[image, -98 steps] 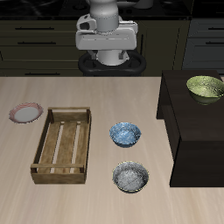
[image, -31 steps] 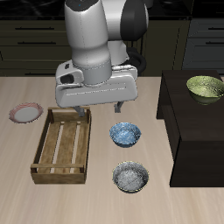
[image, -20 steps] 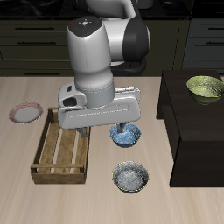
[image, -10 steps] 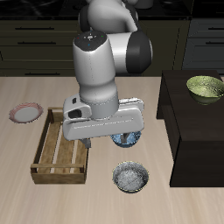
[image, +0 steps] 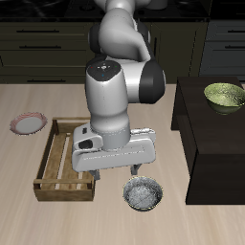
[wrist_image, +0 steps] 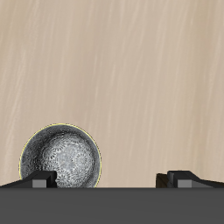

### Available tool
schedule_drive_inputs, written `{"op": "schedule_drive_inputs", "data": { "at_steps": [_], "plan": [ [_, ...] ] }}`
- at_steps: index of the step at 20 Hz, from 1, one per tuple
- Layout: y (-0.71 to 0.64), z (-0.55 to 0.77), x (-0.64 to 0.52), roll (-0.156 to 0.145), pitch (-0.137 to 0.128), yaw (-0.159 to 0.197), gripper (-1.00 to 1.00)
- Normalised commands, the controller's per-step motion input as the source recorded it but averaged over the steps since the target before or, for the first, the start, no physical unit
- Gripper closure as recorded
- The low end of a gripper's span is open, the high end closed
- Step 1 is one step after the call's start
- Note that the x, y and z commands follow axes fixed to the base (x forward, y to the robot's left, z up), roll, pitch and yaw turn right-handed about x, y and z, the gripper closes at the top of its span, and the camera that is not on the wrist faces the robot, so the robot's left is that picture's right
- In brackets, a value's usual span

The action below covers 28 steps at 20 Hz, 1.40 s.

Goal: Place the green bowl and the black bowl in the wooden tray

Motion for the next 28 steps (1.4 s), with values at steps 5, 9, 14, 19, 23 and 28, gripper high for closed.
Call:
{"op": "schedule_drive_inputs", "data": {
  "at_steps": [5,9,14,19,23,28],
  "plan": [
    [0.12,-0.27,0.07,0.010,0.028,0.012,-1.00],
    [0.13,-0.31,0.08,0.008,0.036,0.013,-1.00],
    [0.02,-0.18,0.08,-0.001,0.019,0.014,-1.00],
    [0.10,-0.30,0.03,0.008,0.037,0.029,-1.00],
    [0.11,-0.30,-0.01,0.017,0.038,0.019,-1.00],
    [0.09,-0.29,-0.04,0.009,0.039,0.029,-1.00]
  ]
}}
